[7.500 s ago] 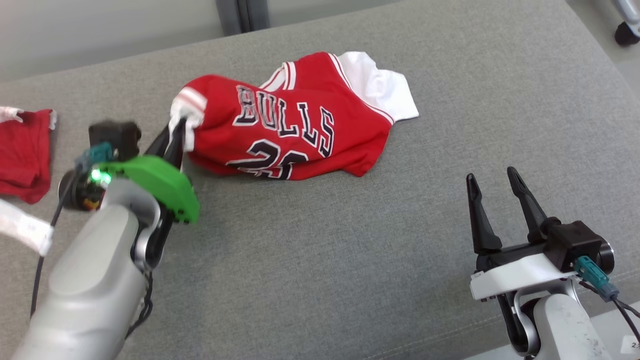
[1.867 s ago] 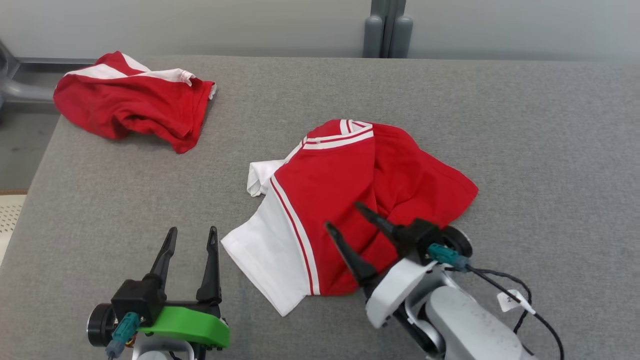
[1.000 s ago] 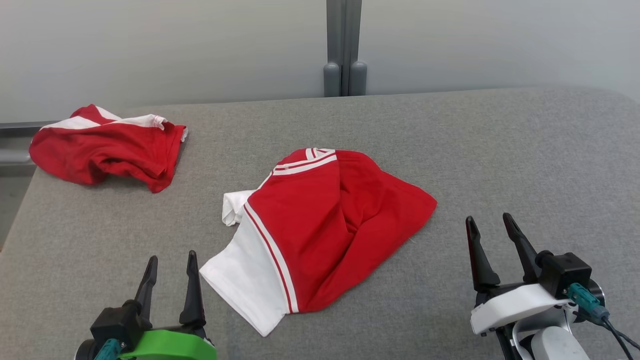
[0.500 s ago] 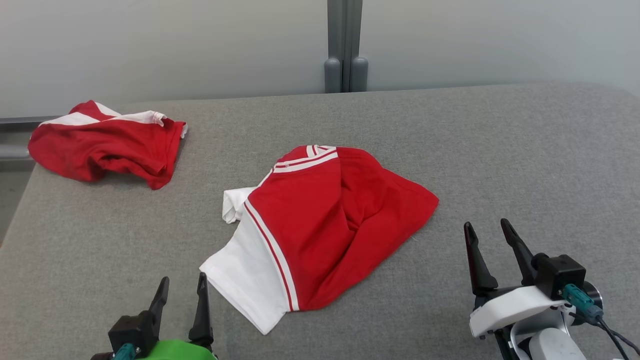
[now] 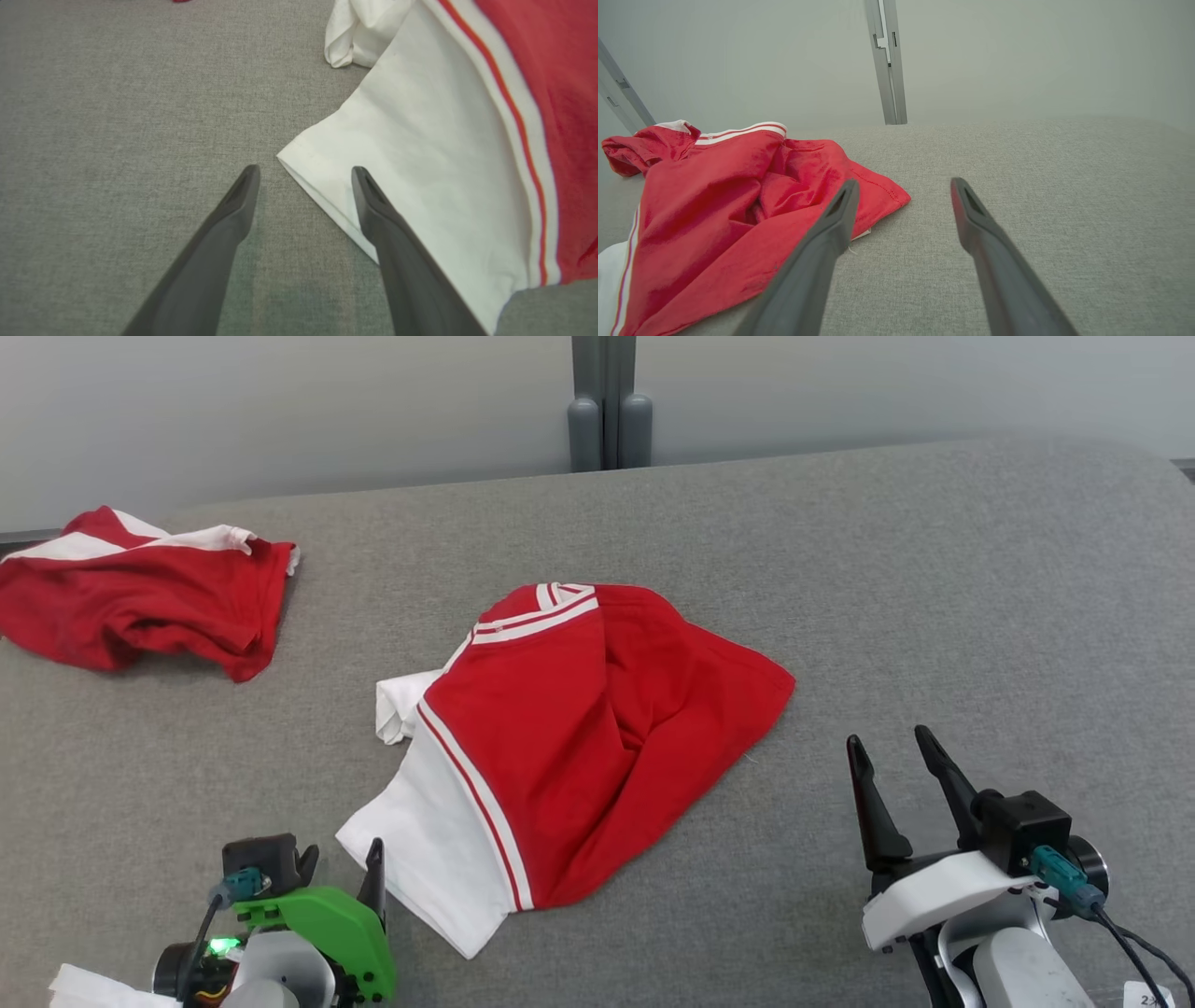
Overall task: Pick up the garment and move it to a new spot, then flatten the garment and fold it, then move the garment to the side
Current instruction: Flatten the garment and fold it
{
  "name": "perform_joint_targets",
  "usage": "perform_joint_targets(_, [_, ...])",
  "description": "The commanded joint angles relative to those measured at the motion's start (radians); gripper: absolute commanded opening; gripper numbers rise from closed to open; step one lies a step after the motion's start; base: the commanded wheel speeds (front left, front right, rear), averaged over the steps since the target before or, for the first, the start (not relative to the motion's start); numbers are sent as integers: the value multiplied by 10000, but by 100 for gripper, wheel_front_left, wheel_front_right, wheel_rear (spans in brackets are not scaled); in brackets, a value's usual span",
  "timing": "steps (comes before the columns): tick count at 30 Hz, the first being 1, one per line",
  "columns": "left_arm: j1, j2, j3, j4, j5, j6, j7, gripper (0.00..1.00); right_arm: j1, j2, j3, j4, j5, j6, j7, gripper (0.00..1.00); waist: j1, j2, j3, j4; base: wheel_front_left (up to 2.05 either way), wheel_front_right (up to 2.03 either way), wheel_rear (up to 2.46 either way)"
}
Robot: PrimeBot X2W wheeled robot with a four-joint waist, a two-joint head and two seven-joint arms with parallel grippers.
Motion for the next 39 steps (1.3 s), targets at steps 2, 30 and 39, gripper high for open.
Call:
perform_joint_targets(2, [-343,108,79,207,-78,51,-88,100,-132,-20,-48,100,-98,-3,-29,100,0,-1,297,-304,0,0,0])
perform_joint_targets(30, [-958,-325,-617,673,-502,-293,-1559,0,-3527,-114,-1307,3539,-2224,-3,1929,100,0,-1,1117,1193,0,0,0])
perform_joint_targets(39, [-616,-433,-1031,-82,-757,-250,-1720,0,-4354,-175,-839,5424,-1830,-3,2909,96,0,-1,1270,1802,0,0,0])
